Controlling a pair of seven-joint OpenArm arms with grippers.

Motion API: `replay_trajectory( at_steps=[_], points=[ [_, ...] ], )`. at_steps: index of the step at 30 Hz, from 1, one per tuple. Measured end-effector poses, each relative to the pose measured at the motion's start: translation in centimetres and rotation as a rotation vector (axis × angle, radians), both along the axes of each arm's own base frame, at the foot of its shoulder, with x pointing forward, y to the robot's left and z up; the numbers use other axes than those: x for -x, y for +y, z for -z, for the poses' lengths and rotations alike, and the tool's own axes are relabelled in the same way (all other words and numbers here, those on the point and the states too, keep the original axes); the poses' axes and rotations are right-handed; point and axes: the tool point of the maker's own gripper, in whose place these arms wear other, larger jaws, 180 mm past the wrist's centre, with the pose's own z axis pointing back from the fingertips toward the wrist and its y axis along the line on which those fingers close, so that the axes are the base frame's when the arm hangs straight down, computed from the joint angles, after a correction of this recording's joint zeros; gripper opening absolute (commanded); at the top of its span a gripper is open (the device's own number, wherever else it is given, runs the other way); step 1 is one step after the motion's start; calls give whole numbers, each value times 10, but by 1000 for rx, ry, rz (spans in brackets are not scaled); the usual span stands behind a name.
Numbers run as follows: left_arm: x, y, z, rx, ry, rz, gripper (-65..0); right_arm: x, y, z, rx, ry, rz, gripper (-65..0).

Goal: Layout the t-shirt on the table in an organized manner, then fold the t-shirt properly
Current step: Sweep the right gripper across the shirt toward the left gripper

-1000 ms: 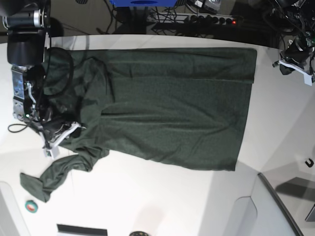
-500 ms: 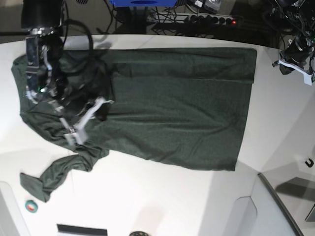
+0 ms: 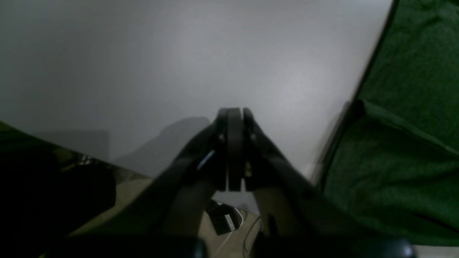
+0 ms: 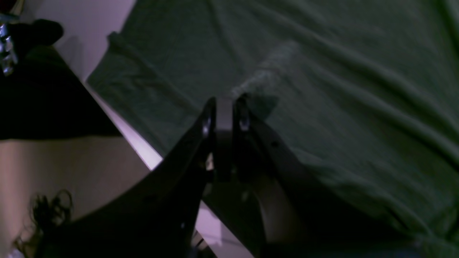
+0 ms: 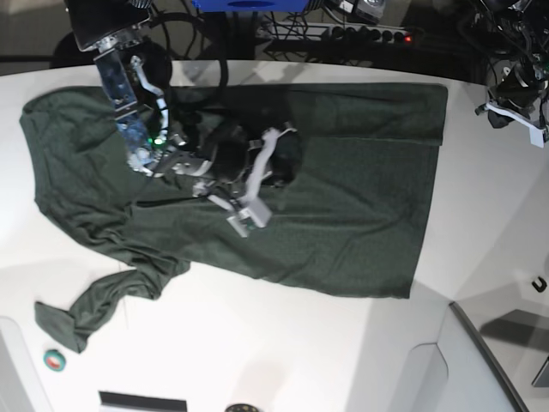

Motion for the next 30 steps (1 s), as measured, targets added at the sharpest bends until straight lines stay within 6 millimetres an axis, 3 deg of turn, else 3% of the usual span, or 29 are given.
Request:
replay_trajectory(
  at_steps=[4, 10, 17, 24, 28, 30],
  points=[
    [0, 0, 0, -1, 1, 0, -650, 14, 18, -1, -6, 9, -62, -644],
    [-1, 0, 0, -1, 0, 1, -650, 14, 35, -11, -49, 4, -63, -644],
    [0, 0, 0, -1, 0, 1, -650, 18, 34, 9, -22, 54, -68, -644],
    [-2, 1, -1, -2, -3, 1, -650, 17, 47, 1, -47, 41, -79, -644],
    [-3, -1, -1, 0, -4, 4, -650, 37, 73, -3, -47, 32, -183, -641],
    [-3, 0, -1, -1, -4, 4, -650, 44, 83, -2, -62, 49, -206, -603]
  ],
)
